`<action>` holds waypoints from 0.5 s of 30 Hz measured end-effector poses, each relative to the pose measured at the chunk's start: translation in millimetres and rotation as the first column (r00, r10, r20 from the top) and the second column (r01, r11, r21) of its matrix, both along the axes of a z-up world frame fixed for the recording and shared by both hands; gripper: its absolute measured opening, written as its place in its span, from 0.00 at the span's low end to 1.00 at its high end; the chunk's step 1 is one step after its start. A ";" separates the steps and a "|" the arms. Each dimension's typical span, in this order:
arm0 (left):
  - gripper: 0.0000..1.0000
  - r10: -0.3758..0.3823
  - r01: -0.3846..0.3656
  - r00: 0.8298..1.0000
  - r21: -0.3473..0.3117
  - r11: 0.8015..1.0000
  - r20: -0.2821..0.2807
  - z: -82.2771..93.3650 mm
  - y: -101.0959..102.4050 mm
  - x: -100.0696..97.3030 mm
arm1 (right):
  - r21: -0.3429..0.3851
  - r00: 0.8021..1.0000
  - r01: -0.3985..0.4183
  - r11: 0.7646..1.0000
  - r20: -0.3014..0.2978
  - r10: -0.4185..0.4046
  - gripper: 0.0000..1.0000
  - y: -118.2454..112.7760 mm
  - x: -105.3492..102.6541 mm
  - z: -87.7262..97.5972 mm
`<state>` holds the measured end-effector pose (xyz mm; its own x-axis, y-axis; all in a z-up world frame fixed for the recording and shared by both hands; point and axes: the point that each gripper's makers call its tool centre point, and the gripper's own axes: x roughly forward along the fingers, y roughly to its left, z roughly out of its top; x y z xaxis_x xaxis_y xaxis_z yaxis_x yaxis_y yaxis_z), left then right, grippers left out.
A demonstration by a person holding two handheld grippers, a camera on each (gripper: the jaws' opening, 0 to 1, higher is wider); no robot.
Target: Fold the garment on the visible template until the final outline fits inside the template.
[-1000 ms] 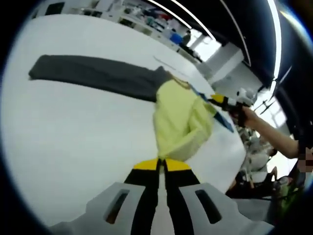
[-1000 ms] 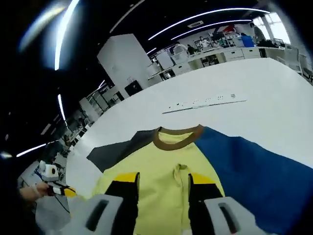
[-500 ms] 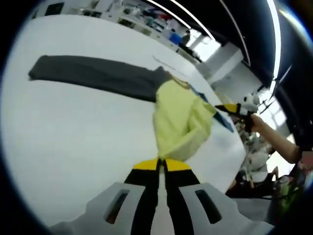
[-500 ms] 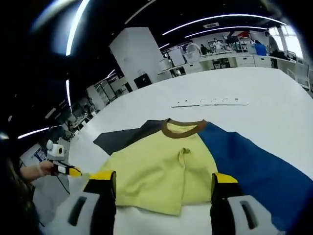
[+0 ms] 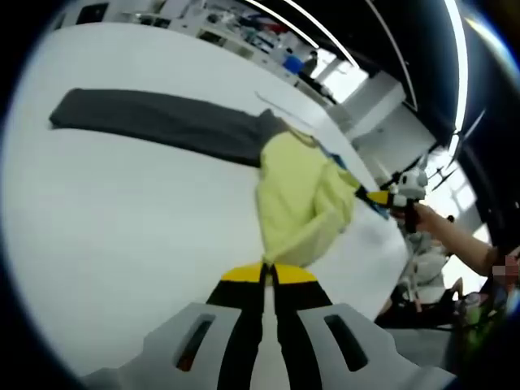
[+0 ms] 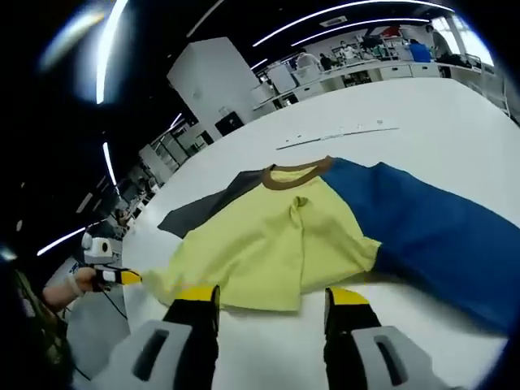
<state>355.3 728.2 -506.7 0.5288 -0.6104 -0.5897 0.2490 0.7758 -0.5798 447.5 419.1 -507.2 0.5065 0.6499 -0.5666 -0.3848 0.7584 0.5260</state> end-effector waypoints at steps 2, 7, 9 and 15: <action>0.00 0.000 0.000 1.000 0.001 1.000 0.000 -0.2 0.0 0.0 | 0.009 1.000 0.010 1.000 -0.006 -0.010 0.40 -0.3 -0.2 -2.0; 0.00 0.001 -0.001 1.000 0.001 1.000 -0.003 -0.9 0.4 0.0 | 0.037 0.999 0.029 0.999 -0.028 -0.028 0.32 0.0 1.4 -5.5; 0.00 0.002 -0.002 1.000 0.001 1.000 -0.004 -1.4 0.2 -0.2 | 0.054 0.999 0.037 0.998 -0.041 -0.034 0.28 2.1 2.0 -5.7; 0.00 0.004 -0.004 1.000 0.003 1.000 -0.005 -0.8 -1.0 -0.9 | 0.069 0.997 0.046 0.997 -0.067 -0.042 0.13 5.6 2.2 -9.4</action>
<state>354.4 727.3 -507.5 0.5282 -0.6067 -0.5941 0.2435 0.7785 -0.5785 449.7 424.6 -516.7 0.4990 0.6670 -0.5533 -0.3148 0.7343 0.6014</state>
